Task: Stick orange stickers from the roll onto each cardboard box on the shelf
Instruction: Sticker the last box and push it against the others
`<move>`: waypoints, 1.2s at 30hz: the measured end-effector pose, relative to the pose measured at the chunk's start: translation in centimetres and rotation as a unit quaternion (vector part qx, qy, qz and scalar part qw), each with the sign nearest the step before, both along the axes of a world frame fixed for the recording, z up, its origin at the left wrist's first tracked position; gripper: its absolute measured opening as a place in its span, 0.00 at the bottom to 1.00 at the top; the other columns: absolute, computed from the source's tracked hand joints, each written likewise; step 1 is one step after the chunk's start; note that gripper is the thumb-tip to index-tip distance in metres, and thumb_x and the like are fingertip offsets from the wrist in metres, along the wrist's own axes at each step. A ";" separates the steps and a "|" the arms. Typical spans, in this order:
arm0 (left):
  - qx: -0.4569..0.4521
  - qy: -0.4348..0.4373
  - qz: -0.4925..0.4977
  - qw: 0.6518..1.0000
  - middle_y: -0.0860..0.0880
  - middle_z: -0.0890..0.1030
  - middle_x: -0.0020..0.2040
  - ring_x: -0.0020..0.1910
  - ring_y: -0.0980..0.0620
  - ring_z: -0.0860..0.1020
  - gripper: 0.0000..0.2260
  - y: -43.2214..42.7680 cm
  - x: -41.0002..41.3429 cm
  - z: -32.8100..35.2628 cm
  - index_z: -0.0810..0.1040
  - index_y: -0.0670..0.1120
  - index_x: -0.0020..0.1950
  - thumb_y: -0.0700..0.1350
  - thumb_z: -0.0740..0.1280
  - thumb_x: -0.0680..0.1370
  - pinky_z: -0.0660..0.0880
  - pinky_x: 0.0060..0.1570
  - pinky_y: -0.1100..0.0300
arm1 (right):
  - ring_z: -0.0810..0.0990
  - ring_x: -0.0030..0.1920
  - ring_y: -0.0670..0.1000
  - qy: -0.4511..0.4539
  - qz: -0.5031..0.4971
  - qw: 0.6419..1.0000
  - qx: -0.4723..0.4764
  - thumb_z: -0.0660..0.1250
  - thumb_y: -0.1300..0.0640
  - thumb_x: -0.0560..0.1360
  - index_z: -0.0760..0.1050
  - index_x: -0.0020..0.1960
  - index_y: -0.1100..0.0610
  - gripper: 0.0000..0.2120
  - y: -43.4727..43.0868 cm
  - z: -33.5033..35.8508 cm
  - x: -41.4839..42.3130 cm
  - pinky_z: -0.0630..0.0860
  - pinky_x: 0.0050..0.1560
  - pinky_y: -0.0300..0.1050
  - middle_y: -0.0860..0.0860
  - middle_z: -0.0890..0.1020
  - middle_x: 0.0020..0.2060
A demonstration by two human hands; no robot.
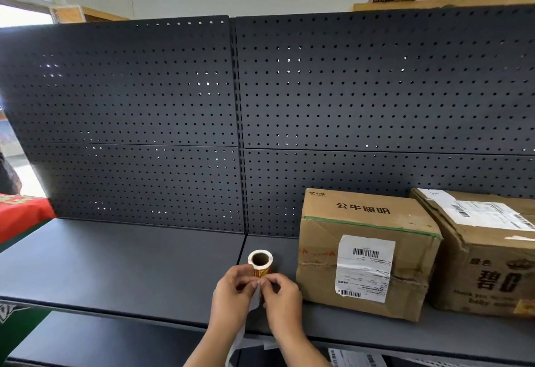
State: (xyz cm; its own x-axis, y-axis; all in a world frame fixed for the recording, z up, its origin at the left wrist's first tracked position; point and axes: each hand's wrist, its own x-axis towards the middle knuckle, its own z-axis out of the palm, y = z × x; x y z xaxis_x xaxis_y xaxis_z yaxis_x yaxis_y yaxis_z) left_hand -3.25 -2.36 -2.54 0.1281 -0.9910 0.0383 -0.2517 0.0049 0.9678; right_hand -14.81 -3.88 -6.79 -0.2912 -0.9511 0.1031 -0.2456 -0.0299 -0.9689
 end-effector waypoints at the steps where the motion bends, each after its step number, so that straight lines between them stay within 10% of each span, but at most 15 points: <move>1: 0.002 -0.003 0.000 1.000 0.54 0.88 0.46 0.49 0.59 0.85 0.13 -0.1 0.0 0.0 0.80 0.51 0.58 0.35 0.72 0.79 0.80 0.59 0.54 | 0.83 0.38 0.48 0.001 0.000 1.000 0.005 0.71 0.59 0.78 0.83 0.41 0.48 0.09 0.0 0.1 0.0 0.82 0.44 0.50 0.47 0.85 0.37; 15: 0.005 -0.001 0.009 1.000 0.51 0.87 0.47 0.49 0.57 0.85 0.11 -1.3 -0.6 0.1 0.81 0.51 0.55 0.36 0.72 0.79 0.81 0.54 0.56 | 0.82 0.31 0.48 -0.036 -0.004 0.999 0.036 0.71 0.46 0.79 0.81 0.41 0.50 0.11 0.2 1.5 0.0 0.78 0.33 0.47 0.50 0.84 0.33; 28: 0.007 -0.030 0.000 1.000 0.52 0.88 0.45 0.47 0.57 0.85 0.12 -1.3 0.1 0.0 0.86 0.50 0.47 0.33 0.69 0.80 0.80 0.47 0.63 | 0.76 0.23 0.54 -0.065 0.030 0.996 0.051 0.64 0.62 0.82 0.81 0.42 0.57 0.12 1.8 2.7 -0.2 0.73 0.22 0.44 0.55 0.79 0.25; 36: 0.049 -0.044 0.023 0.998 0.50 0.87 0.42 0.45 0.52 0.85 0.16 -1.9 -0.9 -0.3 0.89 0.49 0.39 0.34 0.68 0.80 0.82 0.47 0.59 | 0.82 0.26 0.56 -0.016 0.002 0.997 0.079 0.66 0.53 0.80 0.81 0.39 0.51 0.12 2.5 2.3 -0.8 0.77 0.26 0.55 0.55 0.84 0.29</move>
State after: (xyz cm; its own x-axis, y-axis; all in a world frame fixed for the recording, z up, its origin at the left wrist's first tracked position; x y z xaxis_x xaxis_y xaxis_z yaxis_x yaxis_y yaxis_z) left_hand -4.13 -4.27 -2.87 0.1739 -0.9838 -0.0446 -0.3344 -0.1016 0.9369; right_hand -15.61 -1.41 -4.50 -0.2888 -0.9557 -0.0568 -0.2140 0.1223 -0.9692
